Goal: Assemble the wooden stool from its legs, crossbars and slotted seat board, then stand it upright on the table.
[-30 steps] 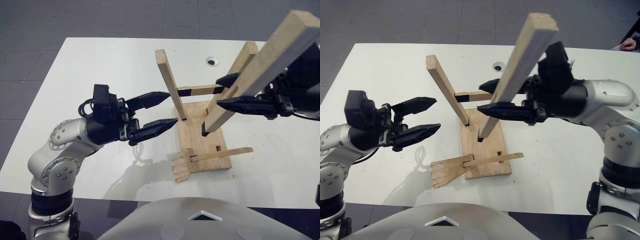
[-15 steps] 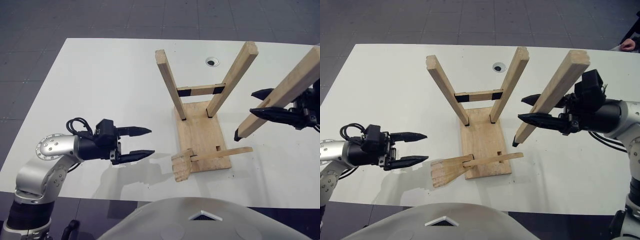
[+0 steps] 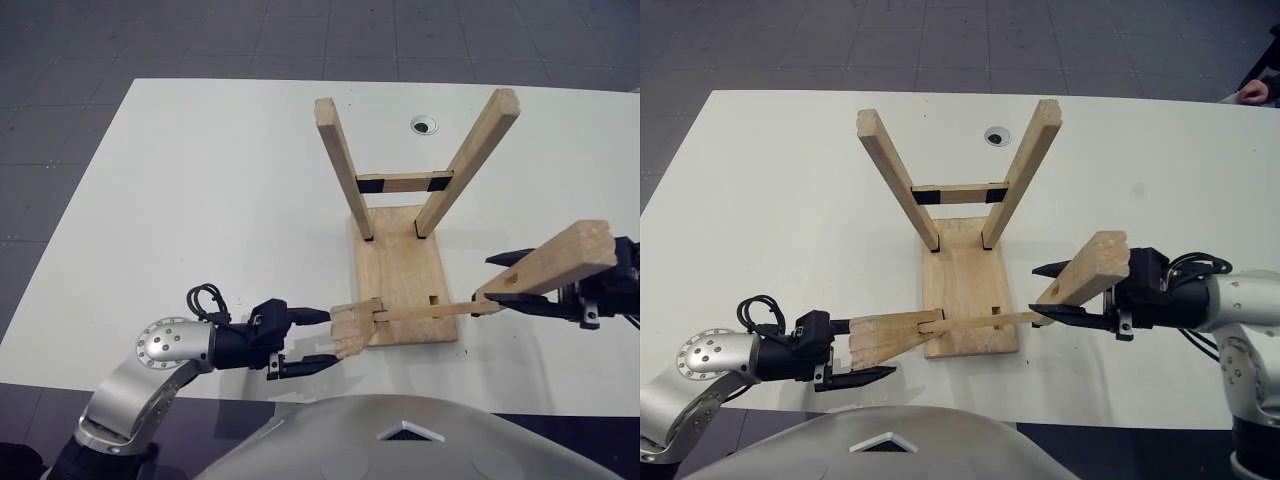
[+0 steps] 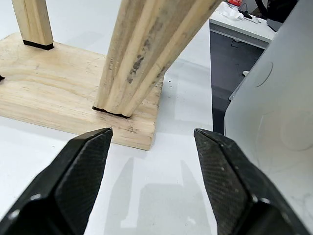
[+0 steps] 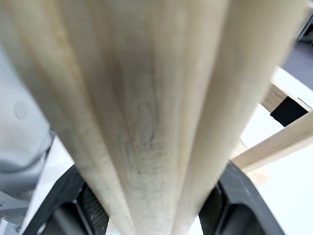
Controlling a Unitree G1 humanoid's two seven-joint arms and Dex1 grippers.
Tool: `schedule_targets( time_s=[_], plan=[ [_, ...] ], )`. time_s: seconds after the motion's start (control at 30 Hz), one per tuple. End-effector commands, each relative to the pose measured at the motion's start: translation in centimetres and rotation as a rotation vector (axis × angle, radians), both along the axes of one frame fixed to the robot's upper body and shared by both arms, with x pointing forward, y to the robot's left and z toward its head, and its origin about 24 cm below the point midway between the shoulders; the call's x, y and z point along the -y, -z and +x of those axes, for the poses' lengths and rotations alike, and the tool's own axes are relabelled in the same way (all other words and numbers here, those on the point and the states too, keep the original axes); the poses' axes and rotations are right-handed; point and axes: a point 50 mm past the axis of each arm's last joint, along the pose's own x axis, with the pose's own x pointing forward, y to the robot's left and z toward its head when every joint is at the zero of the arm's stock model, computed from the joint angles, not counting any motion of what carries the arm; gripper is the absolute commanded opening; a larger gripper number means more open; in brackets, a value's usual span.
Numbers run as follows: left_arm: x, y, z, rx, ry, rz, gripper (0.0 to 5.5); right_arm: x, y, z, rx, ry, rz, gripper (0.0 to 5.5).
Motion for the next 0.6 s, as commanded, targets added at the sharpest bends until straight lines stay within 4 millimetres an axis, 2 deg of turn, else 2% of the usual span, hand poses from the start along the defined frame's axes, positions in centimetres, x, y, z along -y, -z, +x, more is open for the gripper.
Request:
schedule_targets(
  time_s=[0.03, 0.23, 0.33, 0.5, 0.6],
  plan=[
    [0.7, 0.2, -0.3, -0.007, -0.008, -0.002, 3.08, -0.8, 0.7, -0.1, 0.041, -0.061, 0.02, 2.03],
    [1.0, 0.2, -0.4, -0.008, -0.01, -0.005, 3.08, -1.9, 1.6, -0.7, 0.028, -0.088, 0.042, 2.03],
    [1.1, 0.2, -0.3, -0.003, -0.014, 0.0, 3.08, -2.4, 1.4, -0.9, 0.044, -0.09, 0.055, 2.03],
    [1.1, 0.1, -0.4, 0.001, -0.022, 0.0, 3.08, -0.4, 0.5, -0.5, 0.078, 0.007, 0.035, 2.03],
    [1.0, 0.0, -0.4, 0.0, -0.028, -0.003, 3.08, 0.7, -0.3, -1.0, 0.108, 0.056, 0.026, 2.03]
  ],
)
